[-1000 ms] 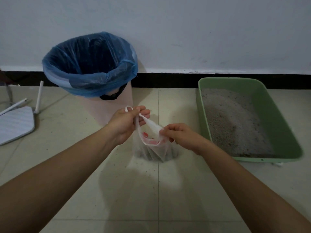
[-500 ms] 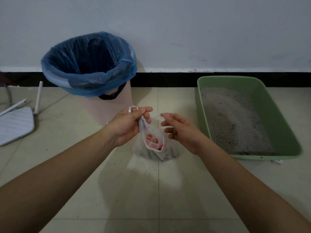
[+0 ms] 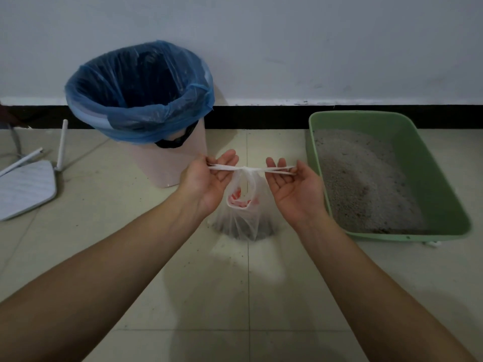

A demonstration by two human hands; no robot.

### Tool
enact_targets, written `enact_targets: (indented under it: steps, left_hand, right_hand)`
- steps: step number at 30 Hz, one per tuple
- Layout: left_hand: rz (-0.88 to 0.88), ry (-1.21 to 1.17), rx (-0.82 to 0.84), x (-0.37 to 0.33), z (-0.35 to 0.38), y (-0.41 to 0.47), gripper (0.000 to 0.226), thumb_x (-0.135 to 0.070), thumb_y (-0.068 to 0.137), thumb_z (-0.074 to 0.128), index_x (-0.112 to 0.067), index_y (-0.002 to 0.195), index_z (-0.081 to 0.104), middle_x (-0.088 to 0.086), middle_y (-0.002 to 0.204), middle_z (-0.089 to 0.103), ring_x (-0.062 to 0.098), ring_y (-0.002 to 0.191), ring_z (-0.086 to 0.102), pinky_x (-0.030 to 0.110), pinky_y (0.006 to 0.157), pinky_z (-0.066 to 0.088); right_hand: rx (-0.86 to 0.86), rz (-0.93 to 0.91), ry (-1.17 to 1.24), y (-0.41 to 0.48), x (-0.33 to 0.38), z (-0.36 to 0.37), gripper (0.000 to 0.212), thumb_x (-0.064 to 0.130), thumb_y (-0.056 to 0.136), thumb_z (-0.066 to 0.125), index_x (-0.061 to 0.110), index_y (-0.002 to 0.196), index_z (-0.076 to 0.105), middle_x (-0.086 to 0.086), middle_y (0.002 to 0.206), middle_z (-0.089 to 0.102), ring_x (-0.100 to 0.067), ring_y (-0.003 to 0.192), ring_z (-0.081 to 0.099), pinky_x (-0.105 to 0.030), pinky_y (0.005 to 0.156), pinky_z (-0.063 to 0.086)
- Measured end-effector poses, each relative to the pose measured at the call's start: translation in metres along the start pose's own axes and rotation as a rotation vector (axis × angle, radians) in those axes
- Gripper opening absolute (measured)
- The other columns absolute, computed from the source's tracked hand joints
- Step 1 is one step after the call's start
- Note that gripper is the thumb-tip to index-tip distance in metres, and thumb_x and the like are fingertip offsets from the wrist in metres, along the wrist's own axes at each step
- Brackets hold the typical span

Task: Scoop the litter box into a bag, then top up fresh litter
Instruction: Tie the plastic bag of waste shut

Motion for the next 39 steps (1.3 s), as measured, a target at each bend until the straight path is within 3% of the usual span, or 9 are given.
enact_targets:
  steps: [4, 8, 15, 19, 22, 27, 30, 32, 39]
  left_hand:
    - [0.017, -0.173, -0.086, 0.005, -0.003, -0.001, 0.039, -0.021, 0.102, 0.029, -0.017, 0.065, 0.037, 0.000, 0.050, 0.038, 0.015, 0.041, 0.043, 0.036, 0.066, 0.056]
    - [0.102, 0.222, -0.264, 0.010, -0.038, 0.005, 0.035, -0.018, 0.098, 0.032, -0.021, 0.063, 0.030, -0.004, 0.051, 0.021, 0.012, 0.044, 0.015, 0.023, 0.041, 0.016]
    - [0.191, 0.794, -0.333, 0.010, -0.075, 0.012, 0.034, -0.023, 0.098, 0.038, -0.016, 0.065, 0.036, -0.001, 0.053, 0.028, 0.016, 0.045, 0.025, 0.024, 0.037, 0.027]
    - [0.213, 0.824, -0.304, 0.009, -0.065, 0.009, 0.039, -0.029, 0.100, 0.038, 0.008, 0.097, 0.050, 0.000, 0.059, 0.032, 0.016, 0.050, 0.029, 0.027, 0.045, 0.032]
    - [0.279, 0.767, -0.167, -0.003, -0.046, 0.000, 0.033, -0.022, 0.098, 0.037, -0.014, 0.066, 0.040, -0.003, 0.052, 0.027, 0.014, 0.049, 0.024, 0.026, 0.044, 0.028]
    - [0.402, 0.689, -0.113, -0.010, -0.015, -0.004, 0.031, -0.020, 0.098, 0.037, -0.016, 0.067, 0.040, -0.003, 0.051, 0.033, 0.012, 0.045, 0.031, 0.029, 0.048, 0.032]
    - [0.319, 0.863, -0.108, 0.004, -0.021, 0.005, 0.052, -0.048, 0.101, 0.030, -0.006, 0.112, 0.057, 0.004, 0.089, 0.066, 0.018, 0.088, 0.063, 0.038, 0.091, 0.050]
    - [0.157, 0.940, -0.140, 0.011, -0.031, 0.012, 0.079, -0.070, 0.093, 0.022, -0.013, 0.147, 0.034, 0.005, 0.139, 0.052, 0.025, 0.129, 0.047, 0.049, 0.112, 0.031]
    - [-0.024, 0.876, -0.353, 0.021, -0.068, 0.021, 0.105, -0.083, 0.074, 0.046, -0.022, 0.153, 0.013, 0.006, 0.158, 0.022, 0.031, 0.140, 0.029, 0.052, 0.113, 0.028]
  right_hand:
    - [-0.126, -0.039, 0.076, 0.008, -0.010, -0.010, 0.037, 0.024, 0.104, 0.043, 0.017, 0.068, 0.040, 0.003, 0.050, 0.036, -0.011, 0.044, 0.045, -0.033, 0.065, 0.058]
    - [-0.353, -0.117, -0.378, 0.023, 0.004, -0.026, 0.028, 0.017, 0.100, 0.047, 0.020, 0.073, 0.040, 0.007, 0.043, 0.021, -0.008, 0.033, 0.020, -0.017, 0.033, 0.021]
    - [-0.448, -0.419, -0.985, 0.030, 0.028, -0.031, 0.031, 0.020, 0.098, 0.047, 0.018, 0.069, 0.037, -0.003, 0.057, 0.033, -0.017, 0.044, 0.031, -0.021, 0.038, 0.026]
    - [-0.375, -0.502, -1.138, 0.023, 0.037, -0.024, 0.025, 0.024, 0.100, 0.048, 0.013, 0.078, 0.042, -0.005, 0.061, 0.040, -0.017, 0.047, 0.039, -0.022, 0.038, 0.035]
    - [-0.231, -0.500, -1.040, 0.017, 0.045, -0.008, 0.030, 0.026, 0.098, 0.055, 0.020, 0.074, 0.039, 0.004, 0.052, 0.039, -0.011, 0.042, 0.036, -0.023, 0.040, 0.035]
    - [-0.019, -0.518, -0.941, 0.010, 0.047, 0.012, 0.026, 0.022, 0.098, 0.055, 0.021, 0.075, 0.041, 0.006, 0.054, 0.043, -0.011, 0.047, 0.038, -0.026, 0.047, 0.035]
    - [0.020, -0.423, -1.459, 0.012, 0.032, -0.006, 0.024, 0.037, 0.101, 0.050, 0.014, 0.106, 0.056, 0.000, 0.097, 0.063, -0.016, 0.087, 0.060, -0.030, 0.073, 0.046]
    - [0.057, -0.306, -1.666, 0.018, 0.026, -0.026, 0.044, 0.049, 0.099, 0.049, 0.022, 0.133, 0.051, 0.006, 0.125, 0.051, -0.011, 0.114, 0.049, -0.028, 0.091, 0.040]
    - [-0.087, -0.463, -1.757, 0.024, 0.029, -0.061, 0.060, 0.056, 0.096, 0.050, 0.027, 0.148, 0.039, -0.002, 0.132, 0.055, -0.021, 0.117, 0.058, -0.039, 0.101, 0.046]
Point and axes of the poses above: each hand's wrist, its own y-axis towards the middle knuckle, its own z-axis out of the palm, x = y × z, the point moved 1 cm from there along y, towards the middle knuckle
